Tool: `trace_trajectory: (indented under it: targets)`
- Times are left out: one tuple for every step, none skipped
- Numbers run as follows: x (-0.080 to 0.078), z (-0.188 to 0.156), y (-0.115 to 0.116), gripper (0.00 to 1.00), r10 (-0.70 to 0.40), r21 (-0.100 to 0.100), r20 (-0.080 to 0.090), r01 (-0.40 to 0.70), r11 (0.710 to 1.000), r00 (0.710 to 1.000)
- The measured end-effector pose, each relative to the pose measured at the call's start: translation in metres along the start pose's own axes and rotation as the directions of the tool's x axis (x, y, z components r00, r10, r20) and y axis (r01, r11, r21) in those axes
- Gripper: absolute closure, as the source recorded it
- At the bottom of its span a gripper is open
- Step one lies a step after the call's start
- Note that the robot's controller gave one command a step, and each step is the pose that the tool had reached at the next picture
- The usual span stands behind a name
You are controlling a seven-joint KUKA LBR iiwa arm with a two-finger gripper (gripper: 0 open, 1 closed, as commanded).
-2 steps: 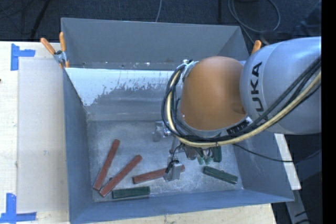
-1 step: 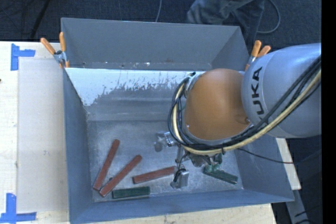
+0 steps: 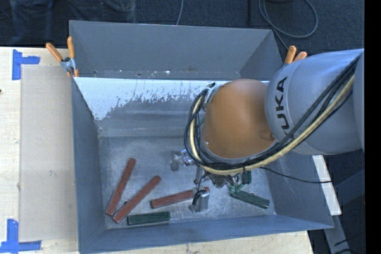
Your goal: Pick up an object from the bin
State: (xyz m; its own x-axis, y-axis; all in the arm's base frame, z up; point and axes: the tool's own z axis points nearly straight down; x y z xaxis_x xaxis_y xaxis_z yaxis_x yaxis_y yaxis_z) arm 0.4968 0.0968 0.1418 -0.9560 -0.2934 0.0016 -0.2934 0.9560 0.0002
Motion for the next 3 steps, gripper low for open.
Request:
trace_trajectory:
  targets:
    - [-0.0069, 0.0702, 0.0006, 0.00, -0.115, 0.000, 0.002, 0.115, 0.993, 0.993]
    - [-0.0049, 0.0725, -0.0067, 1.00, -0.100, -0.001, -0.002, 0.100, 0.995, 0.995]
    - [-0.0049, 0.0725, -0.0067, 1.00, -0.099, -0.001, -0.002, 0.099, 0.995, 0.995]
